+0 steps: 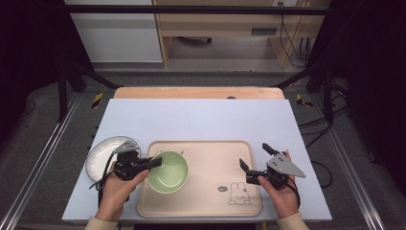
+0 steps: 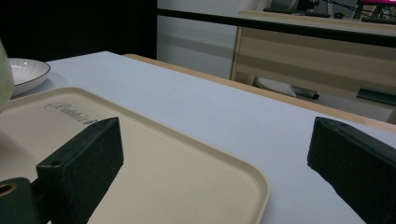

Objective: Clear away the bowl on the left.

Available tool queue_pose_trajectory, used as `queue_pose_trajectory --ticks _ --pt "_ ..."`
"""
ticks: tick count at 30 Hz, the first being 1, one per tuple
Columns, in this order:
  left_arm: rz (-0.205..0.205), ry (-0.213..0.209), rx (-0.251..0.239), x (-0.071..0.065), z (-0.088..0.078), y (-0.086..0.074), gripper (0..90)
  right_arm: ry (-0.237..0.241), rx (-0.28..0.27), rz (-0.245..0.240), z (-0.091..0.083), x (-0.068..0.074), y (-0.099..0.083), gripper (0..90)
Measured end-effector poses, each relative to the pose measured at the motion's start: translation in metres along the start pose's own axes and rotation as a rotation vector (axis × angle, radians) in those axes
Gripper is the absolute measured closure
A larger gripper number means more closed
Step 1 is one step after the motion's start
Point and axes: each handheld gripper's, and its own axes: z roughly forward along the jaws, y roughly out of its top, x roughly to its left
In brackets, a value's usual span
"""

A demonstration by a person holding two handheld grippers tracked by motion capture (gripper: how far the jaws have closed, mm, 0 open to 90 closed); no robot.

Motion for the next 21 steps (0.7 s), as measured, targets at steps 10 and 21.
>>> queue_pose_trajectory --ticks 10,21 --pt "0.017 -0.012 0.02 -0.006 0.01 0.003 81.5 0.006 -0.001 0.001 0.001 0.001 0.0 3.5" --pt "0.046 -0.032 0.049 -0.018 0.024 0.004 81.5 -0.001 -0.004 0.002 0.0 0.001 0.0 3.5"
